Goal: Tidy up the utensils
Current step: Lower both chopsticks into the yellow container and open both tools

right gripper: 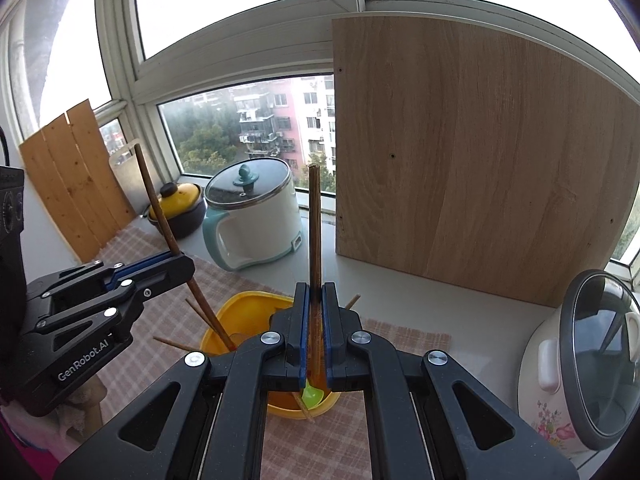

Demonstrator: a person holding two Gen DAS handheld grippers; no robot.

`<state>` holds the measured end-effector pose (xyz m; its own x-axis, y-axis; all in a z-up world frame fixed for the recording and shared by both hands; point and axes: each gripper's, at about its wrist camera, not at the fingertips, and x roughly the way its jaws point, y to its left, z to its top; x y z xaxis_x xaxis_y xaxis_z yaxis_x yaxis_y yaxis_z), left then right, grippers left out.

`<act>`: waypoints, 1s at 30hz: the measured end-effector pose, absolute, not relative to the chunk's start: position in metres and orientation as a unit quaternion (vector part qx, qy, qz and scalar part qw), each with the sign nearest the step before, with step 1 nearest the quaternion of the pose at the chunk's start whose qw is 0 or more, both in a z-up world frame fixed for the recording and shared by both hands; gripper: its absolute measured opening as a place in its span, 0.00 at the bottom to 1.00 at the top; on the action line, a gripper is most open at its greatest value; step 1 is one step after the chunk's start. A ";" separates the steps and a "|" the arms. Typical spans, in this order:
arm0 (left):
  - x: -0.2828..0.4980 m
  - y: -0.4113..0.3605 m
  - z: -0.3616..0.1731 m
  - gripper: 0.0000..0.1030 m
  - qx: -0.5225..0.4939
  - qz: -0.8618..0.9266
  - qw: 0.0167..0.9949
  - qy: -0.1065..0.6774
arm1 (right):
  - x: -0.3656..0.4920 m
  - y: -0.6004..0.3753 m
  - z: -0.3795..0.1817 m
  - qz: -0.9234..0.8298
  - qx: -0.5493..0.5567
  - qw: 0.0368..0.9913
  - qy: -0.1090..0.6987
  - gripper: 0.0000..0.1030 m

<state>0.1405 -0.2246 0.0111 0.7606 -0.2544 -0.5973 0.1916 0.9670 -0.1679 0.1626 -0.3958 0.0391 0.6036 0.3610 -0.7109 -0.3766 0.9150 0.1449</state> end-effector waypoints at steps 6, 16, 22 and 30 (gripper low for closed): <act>0.137 -0.224 0.011 0.04 -0.050 -0.119 0.936 0.327 | 0.161 -0.398 0.034 0.203 -0.011 0.893 0.402 0.04; 0.130 -0.220 0.008 0.04 -0.056 -0.116 0.934 0.334 | 0.156 -0.399 0.029 0.197 -0.013 0.891 0.409 0.04; 0.128 -0.217 0.006 0.04 -0.058 -0.117 0.932 0.337 | 0.153 -0.397 0.026 0.195 -0.018 0.889 0.414 0.04; 0.123 -0.215 0.006 0.04 -0.056 -0.120 0.930 0.342 | 0.146 -0.397 0.026 0.189 -0.020 0.890 0.414 0.04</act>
